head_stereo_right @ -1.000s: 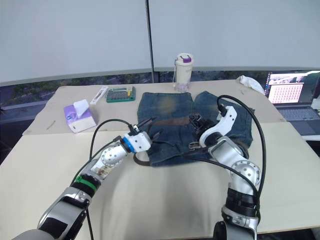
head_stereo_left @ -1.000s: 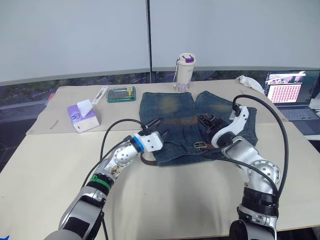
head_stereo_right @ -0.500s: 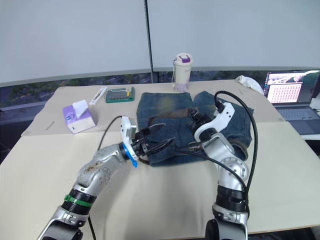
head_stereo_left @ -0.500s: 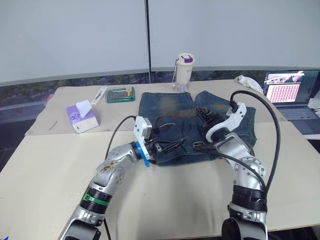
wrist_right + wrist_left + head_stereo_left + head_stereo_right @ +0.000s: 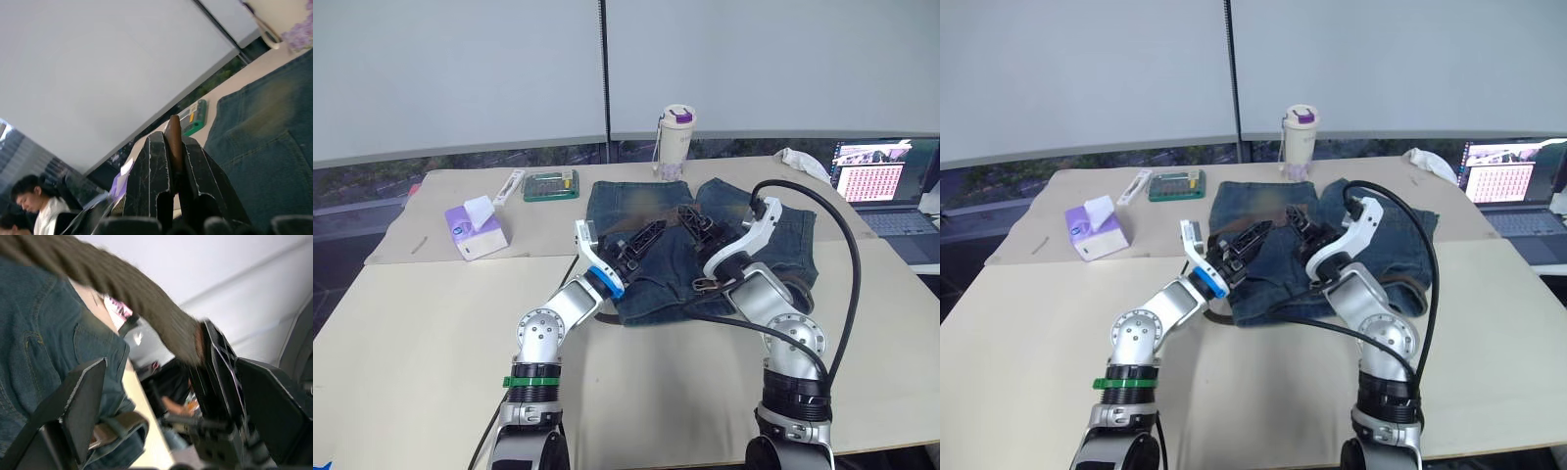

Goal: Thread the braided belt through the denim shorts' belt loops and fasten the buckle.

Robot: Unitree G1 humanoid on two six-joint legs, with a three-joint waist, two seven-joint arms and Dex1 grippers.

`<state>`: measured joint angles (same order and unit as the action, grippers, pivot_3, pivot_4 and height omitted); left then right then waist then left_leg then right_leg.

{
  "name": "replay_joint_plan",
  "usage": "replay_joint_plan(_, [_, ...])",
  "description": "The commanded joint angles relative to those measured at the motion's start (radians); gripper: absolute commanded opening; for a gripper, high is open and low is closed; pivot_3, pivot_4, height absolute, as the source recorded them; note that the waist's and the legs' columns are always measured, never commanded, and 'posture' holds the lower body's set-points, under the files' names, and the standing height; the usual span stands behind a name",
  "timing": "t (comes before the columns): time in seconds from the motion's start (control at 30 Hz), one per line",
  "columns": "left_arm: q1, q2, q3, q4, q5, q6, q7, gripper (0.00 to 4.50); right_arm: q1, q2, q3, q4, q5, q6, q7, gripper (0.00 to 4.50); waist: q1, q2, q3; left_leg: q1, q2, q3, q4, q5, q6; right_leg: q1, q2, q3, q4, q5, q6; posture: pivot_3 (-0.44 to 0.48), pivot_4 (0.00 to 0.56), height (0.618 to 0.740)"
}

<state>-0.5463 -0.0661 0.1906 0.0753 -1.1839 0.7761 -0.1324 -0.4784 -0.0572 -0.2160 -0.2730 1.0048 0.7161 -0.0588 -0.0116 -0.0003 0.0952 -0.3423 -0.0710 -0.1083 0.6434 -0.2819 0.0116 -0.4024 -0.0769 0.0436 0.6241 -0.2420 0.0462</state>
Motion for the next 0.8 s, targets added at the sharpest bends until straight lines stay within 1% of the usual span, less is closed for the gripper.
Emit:
replay_joint_plan(0.03, [-0.032,-0.018,0.029,0.007,-0.007,-0.013,0.014,2.68,0.008,-0.018,0.013,-0.042,0.014,0.015,0.023,0.0,0.0,0.0,0.0,0.0,0.0,0.0,0.0,0.0,0.0,0.0,0.0,0.0,0.0,0.0,0.0,0.0,0.15,0.74])
replay_joint_plan(0.2, [-0.03,-0.019,0.025,-0.014,-0.009,0.013,-0.008,1.08,0.021,-0.036,0.026,-0.053,0.026,0.042,0.036,0.0,0.0,0.0,0.0,0.0,0.0,0.0,0.0,0.0,0.0,0.0,0.0,0.0,0.0,0.0,0.0,0.0,0.15,0.74])
replay_joint_plan(0.23, [-0.029,-0.021,0.026,-0.014,-0.01,0.016,-0.008,0.58,0.023,-0.037,0.028,-0.053,0.024,0.044,0.038,0.0,0.0,0.0,0.0,0.0,0.0,0.0,0.0,0.0,0.0,0.0,0.0,0.0,0.0,0.0,0.0,0.0,0.15,0.74])
replay_joint_plan(0.27, [-0.028,-0.019,0.024,-0.016,-0.005,0.018,-0.011,0.47,0.025,-0.038,0.031,-0.055,0.022,0.047,0.039,0.0,0.0,0.0,0.0,0.0,0.0,0.0,0.0,0.0,0.0,0.0,0.0,0.0,0.0,0.0,0.0,0.0,0.15,0.74])
replay_joint_plan(0.3, [-0.028,-0.016,0.022,-0.016,0.001,0.019,-0.016,0.04,0.026,-0.038,0.033,-0.055,0.019,0.049,0.039,0.0,0.0,0.0,0.0,0.0,0.0,0.0,0.0,0.0,0.0,0.0,0.0,0.0,0.0,0.0,0.0,0.0,0.15,0.74])
replay_joint_plan(0.47, [-0.017,-0.008,0.029,-0.018,0.01,0.021,-0.015,0.04,0.035,-0.056,0.035,-0.058,-0.004,0.046,0.048,0.0,0.0,0.0,0.0,-0.001,0.0,0.0,0.0,0.0,0.0,0.0,0.0,0.0,-0.001,0.0,0.0,0.0,0.15,0.74])
replay_joint_plan(0.53, [-0.011,0.005,0.029,-0.022,0.019,0.023,-0.013,0.0,0.042,-0.071,0.028,-0.053,0.019,0.058,0.072,0.88,0.0,0.0,0.0,0.0,0.0,0.0,0.0,0.0,0.0,0.0,0.0,0.0,-0.001,0.0,0.0,0.0,0.15,0.74])
replay_joint_plan(0.57, [-0.007,0.012,0.027,-0.028,0.024,0.025,-0.012,0.0,0.05,-0.096,0.037,-0.063,0.016,0.062,0.106,1.15,0.001,0.0,0.0,0.0,0.0,0.0,0.0,0.0,0.0,0.0,0.0,0.0,-0.001,0.0,0.0,0.0,0.15,0.74])
replay_joint_plan(0.67, [0.003,0.054,0.025,-0.04,0.046,0.044,-0.013,0.0,0.089,-0.214,0.099,-0.113,-0.088,0.029,0.229,2.24,0.001,0.0,0.0,-0.001,0.0,0.001,0.0,0.0,0.0,0.0,0.0,0.0,-0.002,0.0,0.0,0.0,0.15,0.74])
replay_joint_plan(0.73, [0.012,0.087,0.018,-0.05,0.06,0.066,-0.027,0.0,0.121,-0.274,0.124,-0.134,-0.142,-0.002,0.293,2.95,0.0,-0.001,0.0,-0.001,0.0,0.001,0.0,0.0,0.0,0.0,0.0,0.0,-0.002,0.0,0.0,0.0,0.15,0.74])
replay_joint_plan(0.8, [0.025,0.147,-0.012,-0.056,0.097,0.104,-0.05,0.0,0.168,-0.358,0.153,-0.145,-0.229,-0.05,0.379,3.6,0.0,-0.001,0.001,0.0,0.0,0.001,0.0,0.0,0.0,0.0,0.001,0.0,-0.002,0.0,0.0,0.0,0.15,0.74])
